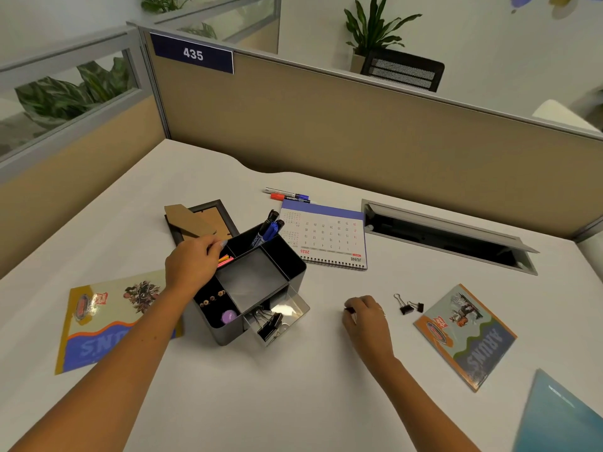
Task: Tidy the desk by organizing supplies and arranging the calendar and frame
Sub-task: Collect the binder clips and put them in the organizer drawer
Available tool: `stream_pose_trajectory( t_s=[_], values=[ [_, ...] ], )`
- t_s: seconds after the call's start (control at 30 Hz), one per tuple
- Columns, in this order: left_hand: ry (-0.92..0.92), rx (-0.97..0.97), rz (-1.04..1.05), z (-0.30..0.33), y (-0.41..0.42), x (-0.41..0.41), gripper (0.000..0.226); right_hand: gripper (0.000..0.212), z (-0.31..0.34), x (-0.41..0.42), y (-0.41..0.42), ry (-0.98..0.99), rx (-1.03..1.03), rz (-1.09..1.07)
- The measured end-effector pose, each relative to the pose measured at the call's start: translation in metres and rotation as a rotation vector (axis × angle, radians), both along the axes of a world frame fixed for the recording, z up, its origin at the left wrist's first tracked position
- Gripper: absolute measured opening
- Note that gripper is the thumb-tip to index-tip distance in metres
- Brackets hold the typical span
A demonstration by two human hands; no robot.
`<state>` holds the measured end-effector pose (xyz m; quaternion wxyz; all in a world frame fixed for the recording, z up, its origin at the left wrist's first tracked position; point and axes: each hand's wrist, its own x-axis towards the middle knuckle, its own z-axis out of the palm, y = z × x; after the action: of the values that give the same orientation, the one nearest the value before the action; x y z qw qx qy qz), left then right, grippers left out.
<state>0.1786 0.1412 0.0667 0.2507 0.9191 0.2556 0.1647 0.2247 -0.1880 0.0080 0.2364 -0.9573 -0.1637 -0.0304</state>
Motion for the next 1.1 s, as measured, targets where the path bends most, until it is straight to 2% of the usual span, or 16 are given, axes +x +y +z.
stream_pose_trajectory(
  t_s=[0.13,0.27,0.47,0.6,0.7,0.83,0.9,1.0,1.1],
  values=[
    [0.001,0.003,0.001,-0.001,0.0,0.001,0.026,0.008,0.035,-0.017,0.034,-0.173,0.282,0.083],
    [0.001,0.006,0.0,-0.001,0.0,0.001,0.026,0.007,0.058,-0.036,0.065,-0.261,0.427,0.24],
    [0.012,0.01,-0.002,0.0,0.0,0.0,0.027,0.012,0.035,-0.056,0.076,-0.19,0.332,0.381],
    [0.002,0.008,0.004,0.001,-0.001,0.0,0.026,0.014,0.03,-0.055,0.07,-0.246,0.27,0.404],
    [0.001,0.008,0.006,0.0,-0.001,0.001,0.026,0.018,0.035,-0.042,0.062,-0.272,0.331,0.291],
    [-0.002,-0.009,0.014,0.0,-0.001,0.0,0.023,0.022,0.03,-0.008,0.031,-0.222,0.38,0.009],
    [-0.001,-0.006,0.015,0.0,-0.001,0.0,0.023,0.025,0.019,0.011,0.009,-0.13,0.272,-0.143],
    [0.002,-0.002,0.012,0.001,-0.001,0.0,0.024,0.054,0.003,0.032,-0.027,0.124,-0.039,-0.343],
    [-0.002,-0.002,0.006,0.0,-0.002,0.001,0.025,0.057,-0.01,0.04,-0.056,0.229,-0.203,-0.378]
  ],
)
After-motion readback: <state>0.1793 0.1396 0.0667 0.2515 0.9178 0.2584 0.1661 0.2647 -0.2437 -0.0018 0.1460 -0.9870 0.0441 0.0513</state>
